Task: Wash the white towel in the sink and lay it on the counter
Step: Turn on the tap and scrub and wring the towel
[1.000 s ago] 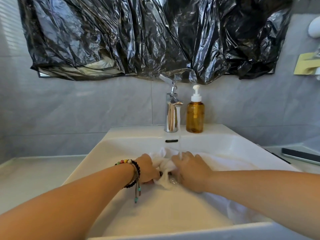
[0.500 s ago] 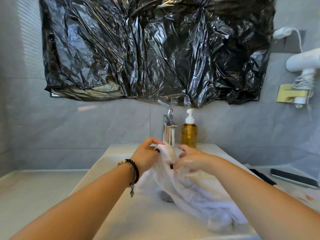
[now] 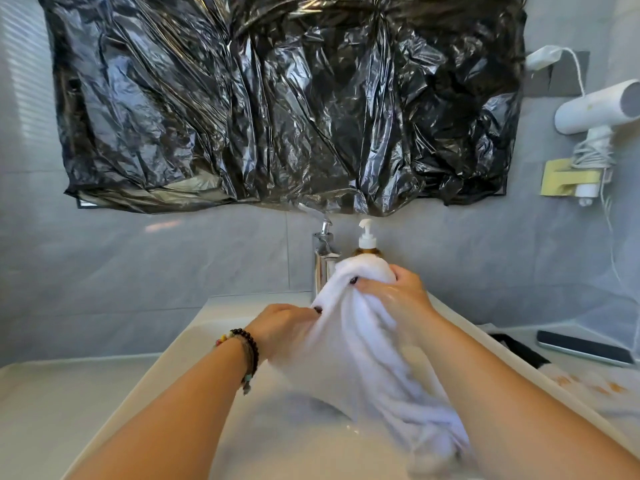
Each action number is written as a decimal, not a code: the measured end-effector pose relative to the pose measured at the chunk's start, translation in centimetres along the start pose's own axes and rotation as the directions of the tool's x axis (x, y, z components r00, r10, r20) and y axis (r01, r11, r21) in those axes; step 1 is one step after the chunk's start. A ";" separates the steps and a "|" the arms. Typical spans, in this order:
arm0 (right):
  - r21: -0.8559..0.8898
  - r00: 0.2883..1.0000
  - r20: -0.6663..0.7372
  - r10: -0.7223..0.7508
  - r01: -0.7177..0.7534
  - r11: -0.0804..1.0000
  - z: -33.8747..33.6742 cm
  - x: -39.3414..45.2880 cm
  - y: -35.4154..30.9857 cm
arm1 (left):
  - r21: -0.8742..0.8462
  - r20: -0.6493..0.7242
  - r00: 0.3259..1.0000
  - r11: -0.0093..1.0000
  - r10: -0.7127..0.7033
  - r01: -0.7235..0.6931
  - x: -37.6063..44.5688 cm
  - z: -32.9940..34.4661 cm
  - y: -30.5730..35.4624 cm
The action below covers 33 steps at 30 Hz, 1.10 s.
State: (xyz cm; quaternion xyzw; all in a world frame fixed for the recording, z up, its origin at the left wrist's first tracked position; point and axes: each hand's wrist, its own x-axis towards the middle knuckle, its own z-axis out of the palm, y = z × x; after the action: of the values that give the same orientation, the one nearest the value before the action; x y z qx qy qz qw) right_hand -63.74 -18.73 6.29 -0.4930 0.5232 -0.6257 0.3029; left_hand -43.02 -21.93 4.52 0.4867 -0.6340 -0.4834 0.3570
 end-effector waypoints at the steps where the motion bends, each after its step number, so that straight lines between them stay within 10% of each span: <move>1: 0.044 0.999 -0.012 -0.043 0.043 0.998 -0.2 -0.1 -0.5 | 0.005 0.070 0.998 1.000 -0.008 0.007 -0.3 0.1 0.1; 7: 0.121 0.994 -0.083 -0.077 0.086 0.989 0.5 -0.5 -0.6 | -0.073 0.382 0.922 0.997 0.065 -0.039 -1.0 2.2 0.4; 12: 0.130 0.992 0.122 0.040 -0.056 0.990 2.8 -0.8 1.0 | 0.077 0.146 0.988 0.995 0.043 -0.055 -0.2 3.7 -0.4; 19: -0.026 0.849 0.344 0.400 -0.418 0.908 3.7 -1.1 2.0 | -0.347 -0.263 0.963 0.927 0.051 -0.144 1.1 1.3 2.3; 24: -0.237 0.841 0.293 0.454 -0.396 0.887 6.2 0.1 1.9 | -0.308 -0.122 0.985 0.948 -0.123 0.080 0.7 0.2 0.5; 29: 0.099 0.956 0.025 0.293 -0.294 0.951 5.6 1.6 2.2 | -0.386 -0.021 1.000 0.922 0.000 -0.008 0.1 1.2 1.3; 33: 0.062 0.903 0.294 0.313 -0.344 0.937 4.7 1.8 3.5 | -0.360 0.101 0.990 0.931 0.097 -0.054 -0.2 1.6 2.2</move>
State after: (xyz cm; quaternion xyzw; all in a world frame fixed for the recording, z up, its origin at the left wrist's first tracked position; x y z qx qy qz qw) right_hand -60.45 -22.91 3.35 -0.4632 0.5148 -0.5181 0.5020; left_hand -45.02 -21.15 6.24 0.3601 -0.5740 -0.6038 0.4198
